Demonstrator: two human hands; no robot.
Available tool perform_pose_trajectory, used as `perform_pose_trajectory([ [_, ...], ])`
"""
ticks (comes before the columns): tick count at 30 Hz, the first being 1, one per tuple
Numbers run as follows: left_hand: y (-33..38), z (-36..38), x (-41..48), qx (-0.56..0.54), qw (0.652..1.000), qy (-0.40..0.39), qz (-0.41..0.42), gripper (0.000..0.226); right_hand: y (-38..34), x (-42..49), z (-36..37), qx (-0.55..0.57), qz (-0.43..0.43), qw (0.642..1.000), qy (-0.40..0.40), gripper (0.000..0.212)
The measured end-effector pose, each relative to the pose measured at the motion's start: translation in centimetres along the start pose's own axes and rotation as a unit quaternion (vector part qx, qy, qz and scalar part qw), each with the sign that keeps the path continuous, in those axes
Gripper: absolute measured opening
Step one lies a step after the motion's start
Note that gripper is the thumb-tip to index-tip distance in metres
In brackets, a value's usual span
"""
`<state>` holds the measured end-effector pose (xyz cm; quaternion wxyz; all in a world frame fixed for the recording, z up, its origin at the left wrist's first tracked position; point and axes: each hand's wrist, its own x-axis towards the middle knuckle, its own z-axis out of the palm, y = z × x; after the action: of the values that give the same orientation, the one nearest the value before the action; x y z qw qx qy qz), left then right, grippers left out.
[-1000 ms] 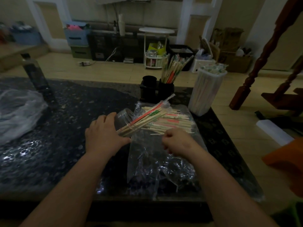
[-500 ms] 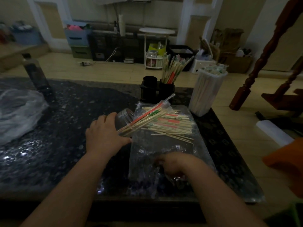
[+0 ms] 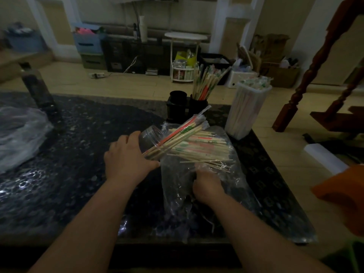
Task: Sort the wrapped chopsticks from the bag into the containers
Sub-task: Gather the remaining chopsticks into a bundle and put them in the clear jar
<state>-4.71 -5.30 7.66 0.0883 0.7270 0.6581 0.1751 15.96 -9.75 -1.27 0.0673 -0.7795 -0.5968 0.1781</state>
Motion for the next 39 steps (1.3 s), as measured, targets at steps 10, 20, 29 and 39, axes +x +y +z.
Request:
perform_pose_trajectory([
  [10, 0.0, 0.6, 0.9, 0.000, 1.000, 0.002, -0.012, 0.107, -0.9, 5.1, -1.8, -0.172, 0.014, 0.983, -0.069, 0.049],
  [20, -0.5, 0.6, 1.2, -0.007, 1.000, -0.009, -0.009, 0.105, -0.1, 6.6, -0.6, -0.071, 0.061, 0.995, -0.015, 0.045],
  [29, -0.3, 0.6, 1.1, -0.007, 1.000, -0.012, -0.008, 0.105, 0.4, 7.4, 0.8, 0.015, 0.049, 0.998, 0.029, 0.042],
  [39, -0.2, 0.7, 1.0, -0.009, 1.000, -0.016, -0.008, 0.104, 0.8, 7.4, 1.2, -0.061, 0.039, 0.996, 0.055, 0.040],
])
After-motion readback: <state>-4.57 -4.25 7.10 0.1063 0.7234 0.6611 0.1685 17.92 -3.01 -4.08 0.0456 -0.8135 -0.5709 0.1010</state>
